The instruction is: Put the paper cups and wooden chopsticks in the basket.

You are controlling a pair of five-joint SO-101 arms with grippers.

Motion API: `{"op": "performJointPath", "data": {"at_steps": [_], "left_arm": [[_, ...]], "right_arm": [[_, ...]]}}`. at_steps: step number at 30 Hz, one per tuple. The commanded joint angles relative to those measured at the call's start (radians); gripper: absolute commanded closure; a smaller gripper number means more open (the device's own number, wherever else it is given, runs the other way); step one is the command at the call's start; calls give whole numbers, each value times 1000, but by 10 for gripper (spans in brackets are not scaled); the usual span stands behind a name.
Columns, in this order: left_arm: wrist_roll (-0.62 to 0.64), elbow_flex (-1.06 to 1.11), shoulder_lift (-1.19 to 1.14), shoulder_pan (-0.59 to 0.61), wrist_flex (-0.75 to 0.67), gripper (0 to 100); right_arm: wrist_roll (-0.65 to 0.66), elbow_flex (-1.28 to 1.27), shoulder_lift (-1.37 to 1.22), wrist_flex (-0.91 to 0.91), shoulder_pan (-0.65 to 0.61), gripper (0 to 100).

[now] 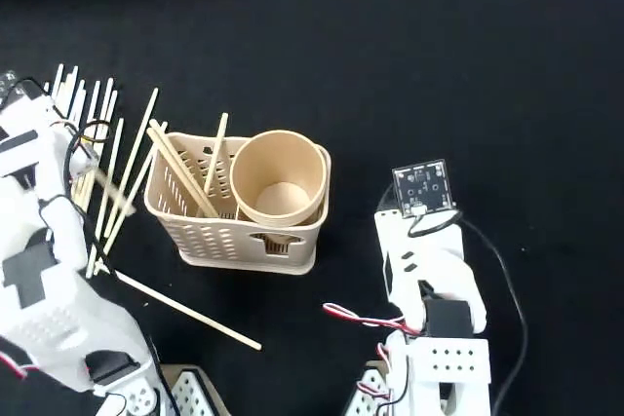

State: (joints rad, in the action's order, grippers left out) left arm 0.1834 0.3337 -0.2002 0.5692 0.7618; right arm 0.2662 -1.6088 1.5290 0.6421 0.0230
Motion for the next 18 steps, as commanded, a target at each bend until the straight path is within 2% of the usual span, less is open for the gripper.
{"op": "performJointPath", "data": {"at_steps": [1,12,15,18], "left_arm": [[6,-94,-35,-12,-3,975],[-224,-236,-34,-24,341,970],[-353,-277,-34,-28,448,970],[-555,-294,-40,-25,528,970]], "right_arm": [[8,10,8,-8,-9,985],[8,10,8,-6,-9,985],[8,10,8,-6,-9,985],[8,10,8,-6,-9,985]]}}
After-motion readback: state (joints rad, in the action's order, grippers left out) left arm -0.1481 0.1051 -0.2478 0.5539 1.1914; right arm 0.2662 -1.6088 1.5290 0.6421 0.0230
